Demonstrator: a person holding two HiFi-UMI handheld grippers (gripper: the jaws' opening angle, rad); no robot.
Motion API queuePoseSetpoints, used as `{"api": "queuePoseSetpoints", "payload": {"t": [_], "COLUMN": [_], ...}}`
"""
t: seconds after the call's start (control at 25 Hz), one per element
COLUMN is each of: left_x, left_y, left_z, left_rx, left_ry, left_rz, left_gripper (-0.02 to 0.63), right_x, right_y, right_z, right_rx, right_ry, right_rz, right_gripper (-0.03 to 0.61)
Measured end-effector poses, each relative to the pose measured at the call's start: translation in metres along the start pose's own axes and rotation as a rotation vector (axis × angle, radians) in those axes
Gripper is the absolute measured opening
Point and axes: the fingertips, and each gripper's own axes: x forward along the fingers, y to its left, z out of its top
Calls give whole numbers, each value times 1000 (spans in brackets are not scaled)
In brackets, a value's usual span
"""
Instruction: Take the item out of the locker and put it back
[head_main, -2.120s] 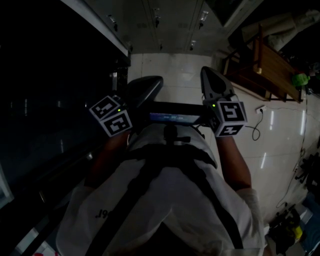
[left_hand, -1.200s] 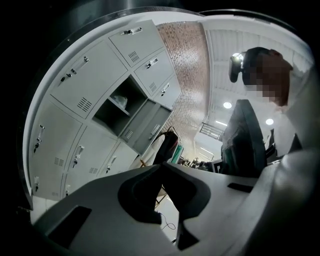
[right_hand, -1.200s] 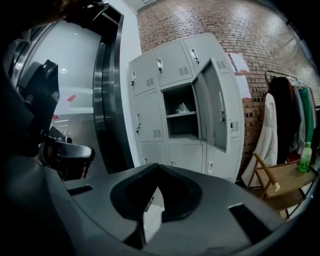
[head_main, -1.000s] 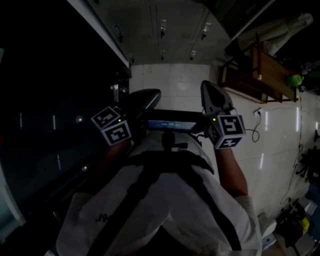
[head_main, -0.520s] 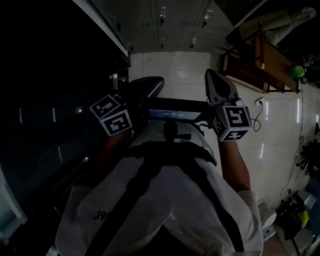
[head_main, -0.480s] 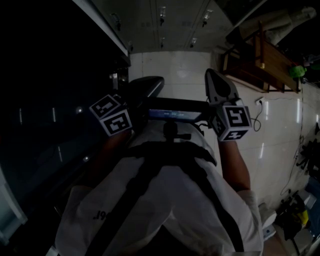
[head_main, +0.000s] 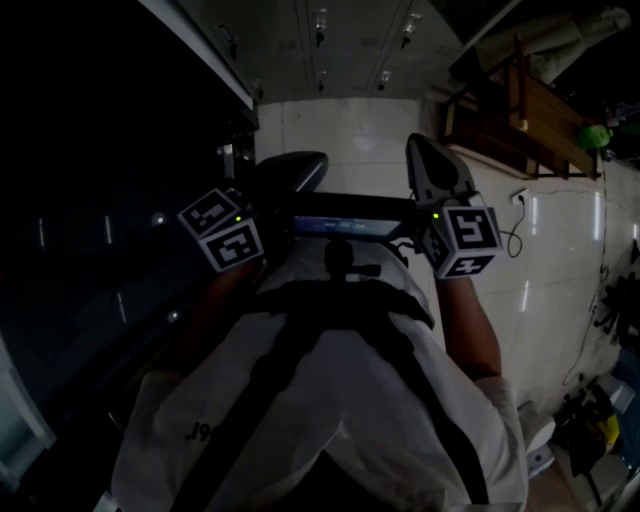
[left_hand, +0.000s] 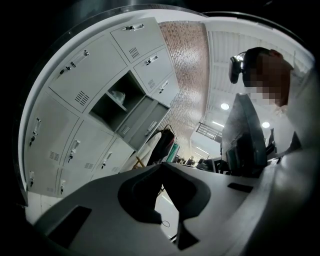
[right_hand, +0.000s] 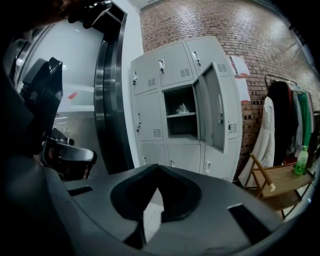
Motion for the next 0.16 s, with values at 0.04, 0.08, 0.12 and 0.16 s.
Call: {"api": "queuePoseSetpoints", "payload": {"t": [0.04, 0.08, 0.12, 0.16], "left_x": [1, 1, 2, 2], "left_y": [-1, -1, -2, -2], "left_z": [0, -1, -1, -2], "left_rx": [1, 1, 2, 3], "left_ry": [1, 2, 3, 4], "left_rz": [-1, -2, -3, -5], "left_gripper": [2, 2, 2, 2], "right_x": [0, 0, 0, -1], "right_y": [0, -1, -1, -1], "right_z": [0, 0, 0, 0], "right_rx": [0, 0, 0, -1], "right_ry": [0, -1, -2, -2], "right_rz": [0, 0, 1, 1], "right_gripper": [0, 0, 0, 0]}}
